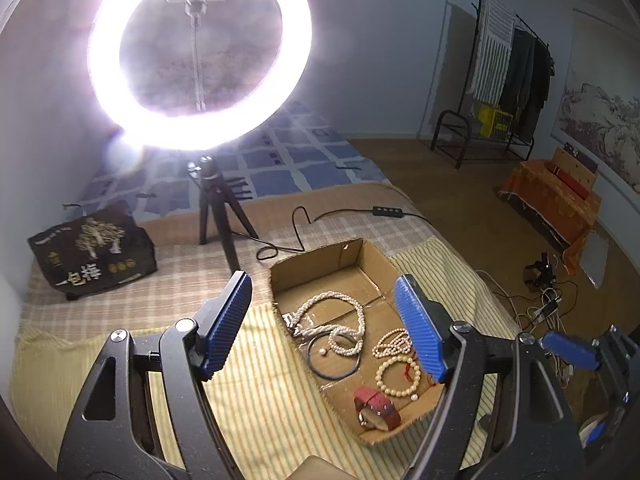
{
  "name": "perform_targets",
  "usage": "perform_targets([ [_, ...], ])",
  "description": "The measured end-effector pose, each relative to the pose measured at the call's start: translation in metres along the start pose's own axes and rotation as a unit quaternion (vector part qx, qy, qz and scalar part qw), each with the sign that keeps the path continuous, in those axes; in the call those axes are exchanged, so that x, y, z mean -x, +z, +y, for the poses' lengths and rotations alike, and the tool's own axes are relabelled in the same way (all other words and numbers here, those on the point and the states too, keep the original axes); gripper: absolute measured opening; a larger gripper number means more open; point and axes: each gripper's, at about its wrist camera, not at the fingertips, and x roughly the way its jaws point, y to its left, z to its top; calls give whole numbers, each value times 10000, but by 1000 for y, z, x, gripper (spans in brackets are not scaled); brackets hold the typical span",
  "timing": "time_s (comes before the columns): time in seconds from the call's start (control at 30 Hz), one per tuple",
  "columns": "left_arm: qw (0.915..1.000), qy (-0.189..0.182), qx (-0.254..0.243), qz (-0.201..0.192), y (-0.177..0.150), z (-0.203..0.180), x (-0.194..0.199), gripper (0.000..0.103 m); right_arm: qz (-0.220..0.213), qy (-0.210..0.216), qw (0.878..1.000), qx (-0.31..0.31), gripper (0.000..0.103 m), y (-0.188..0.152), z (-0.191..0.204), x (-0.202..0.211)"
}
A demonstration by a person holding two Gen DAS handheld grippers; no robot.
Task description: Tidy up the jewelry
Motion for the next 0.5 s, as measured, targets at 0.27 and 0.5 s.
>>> perform_targets([
  [0.27,9994,199,-94,-276,-10,11,66,81,-255,-117,9995,-130,80,12,4,42],
  [0.5,9983,301,-168,-465,-32,20,118,85,-387,-237,9987,-244,80,20,9,76],
])
